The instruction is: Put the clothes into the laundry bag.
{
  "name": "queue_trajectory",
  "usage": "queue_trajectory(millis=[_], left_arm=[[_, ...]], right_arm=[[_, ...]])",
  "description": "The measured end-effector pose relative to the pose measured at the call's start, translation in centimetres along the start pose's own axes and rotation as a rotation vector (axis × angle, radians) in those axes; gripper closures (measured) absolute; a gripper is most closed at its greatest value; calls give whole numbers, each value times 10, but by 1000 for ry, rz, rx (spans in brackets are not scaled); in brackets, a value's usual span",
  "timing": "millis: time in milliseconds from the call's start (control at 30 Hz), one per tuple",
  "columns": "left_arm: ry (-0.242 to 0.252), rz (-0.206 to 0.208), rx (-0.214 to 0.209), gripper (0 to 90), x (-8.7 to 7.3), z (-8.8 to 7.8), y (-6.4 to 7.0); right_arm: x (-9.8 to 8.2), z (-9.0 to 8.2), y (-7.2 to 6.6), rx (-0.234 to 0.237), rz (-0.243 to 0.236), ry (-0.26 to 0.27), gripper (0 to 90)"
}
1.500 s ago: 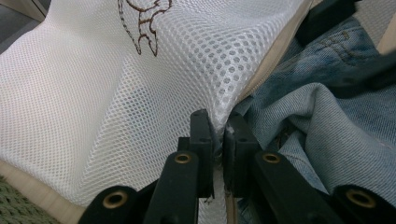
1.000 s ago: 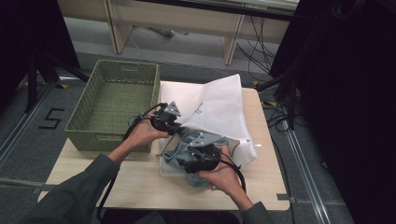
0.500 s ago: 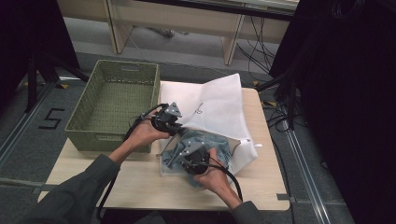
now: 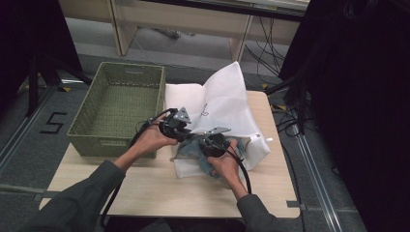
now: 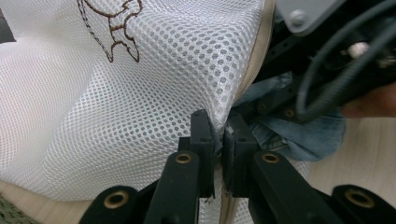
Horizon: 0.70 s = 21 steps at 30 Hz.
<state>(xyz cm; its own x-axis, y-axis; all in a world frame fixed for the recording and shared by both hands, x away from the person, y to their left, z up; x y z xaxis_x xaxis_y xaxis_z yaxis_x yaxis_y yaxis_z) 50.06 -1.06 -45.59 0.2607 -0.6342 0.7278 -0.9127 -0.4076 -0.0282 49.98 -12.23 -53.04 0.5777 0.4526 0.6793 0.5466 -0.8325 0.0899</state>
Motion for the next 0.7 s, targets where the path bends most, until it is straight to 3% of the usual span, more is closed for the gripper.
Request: queue_trajectory(millis=[100,133,167,233,267,300,333,433,500,533,633,700], left_arm=[[-1,8,-1,831,0,-1,-2],[1,6,0,831,0,-2,-2],[-3,11,0,831,0,-2,-3],[13,-19,5,830,0,-2,-2],[4,-10,3,830,-1,-3,-2],[3,3,4,829,0,-3,-3],[10,23,9,829,1,-3,-5],[16,-9,11,826,0,0,-3],[7,3,7,823,0,0,-3],[9,-5,9,822,0,1,-2],[12,-19,8,818,1,3,-1],[4,-1,6,813,1,3,-1]], right_arm=[[9,-11,-9,45,41,11,561],[12,-11,-8,34,40,55,523],[15,-17,-12,58,36,65,485],[16,-32,-15,91,2,63,459],[16,-39,-17,96,11,69,451],[16,-49,-16,113,-9,91,444],[15,-58,-15,116,-15,94,432],[4,-77,-13,138,-5,77,407],[-8,-87,-11,142,-15,75,397],[-12,-89,-13,154,1,68,390],[-24,-93,-18,181,-38,71,359],[-30,-92,-25,211,-54,64,348]])
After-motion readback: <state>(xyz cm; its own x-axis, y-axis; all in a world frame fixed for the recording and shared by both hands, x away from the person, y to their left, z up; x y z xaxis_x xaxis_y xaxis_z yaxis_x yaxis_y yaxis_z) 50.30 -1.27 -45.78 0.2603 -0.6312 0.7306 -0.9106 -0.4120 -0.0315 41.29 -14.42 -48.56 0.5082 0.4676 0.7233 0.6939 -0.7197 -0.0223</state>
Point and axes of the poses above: each handheld gripper's, and its own axes: z roughly forward along the jaws, x roughly out of its top, y roughly to its right, the point moved 8 cm from there along z, roughly forward along the jaws, and after that the axes turned 4 degrees about -x, right-handed, at the moved point
